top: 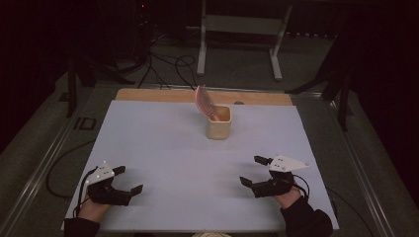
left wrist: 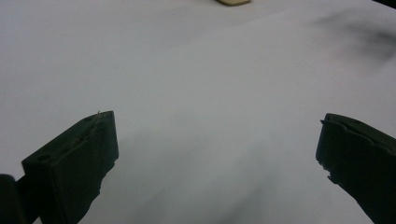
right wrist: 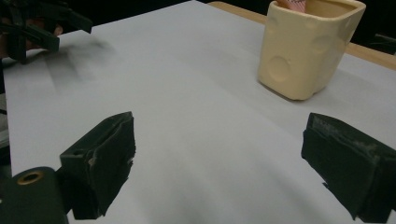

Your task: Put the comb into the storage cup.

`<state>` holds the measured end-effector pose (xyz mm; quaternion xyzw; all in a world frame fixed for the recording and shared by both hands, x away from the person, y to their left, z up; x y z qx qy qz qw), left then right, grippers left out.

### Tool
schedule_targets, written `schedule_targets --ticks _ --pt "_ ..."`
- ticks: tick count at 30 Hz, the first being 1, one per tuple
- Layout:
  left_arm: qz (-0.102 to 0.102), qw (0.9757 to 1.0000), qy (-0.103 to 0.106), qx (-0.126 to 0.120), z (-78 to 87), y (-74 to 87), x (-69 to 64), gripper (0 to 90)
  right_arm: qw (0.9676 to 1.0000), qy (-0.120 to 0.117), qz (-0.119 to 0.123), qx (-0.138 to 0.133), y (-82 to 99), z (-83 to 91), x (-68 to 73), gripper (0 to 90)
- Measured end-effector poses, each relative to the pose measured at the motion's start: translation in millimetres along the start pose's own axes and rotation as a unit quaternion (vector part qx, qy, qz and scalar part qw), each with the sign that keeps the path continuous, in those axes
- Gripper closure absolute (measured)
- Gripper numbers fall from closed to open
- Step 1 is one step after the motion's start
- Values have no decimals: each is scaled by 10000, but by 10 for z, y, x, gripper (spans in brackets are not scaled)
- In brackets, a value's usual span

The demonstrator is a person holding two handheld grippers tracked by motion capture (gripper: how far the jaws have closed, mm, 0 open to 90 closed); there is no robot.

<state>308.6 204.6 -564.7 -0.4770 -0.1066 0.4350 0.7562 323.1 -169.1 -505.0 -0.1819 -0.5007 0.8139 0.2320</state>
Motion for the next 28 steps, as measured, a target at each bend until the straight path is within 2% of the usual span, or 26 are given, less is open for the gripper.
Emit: schedule_targets --ticks 3,4,9,14,28 --pt "-4 10000 1 6 -6 1 -10 0 10000 -11 10 -4 2 0 2 95" --pt "-11 10000 -62 -27 -11 -21 -24 0 10000 -9 0 2 7 1 0 95" --pt "-23 9999 -73 -143 -9 -72 -58 1 10000 -22 -47 7 26 -9 -11 95" --pt "62 9997 -94 -213 -32 -96 -50 1 10000 -24 -67 43 55 -20 -15 95" --pt "36 9998 -157 -135 -82 -73 -42 1 10000 7 -38 34 67 -13 -37 95"
Point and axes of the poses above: each handheld gripper's, and its own axes: z roughly backward along the jaws, y roughly out of its underside, x roughly to its left, the point moved 10 cm from there along -z, roughly forward along the jaws, and after that the axes turned 7 degrees about z, right-handed, at the moved point
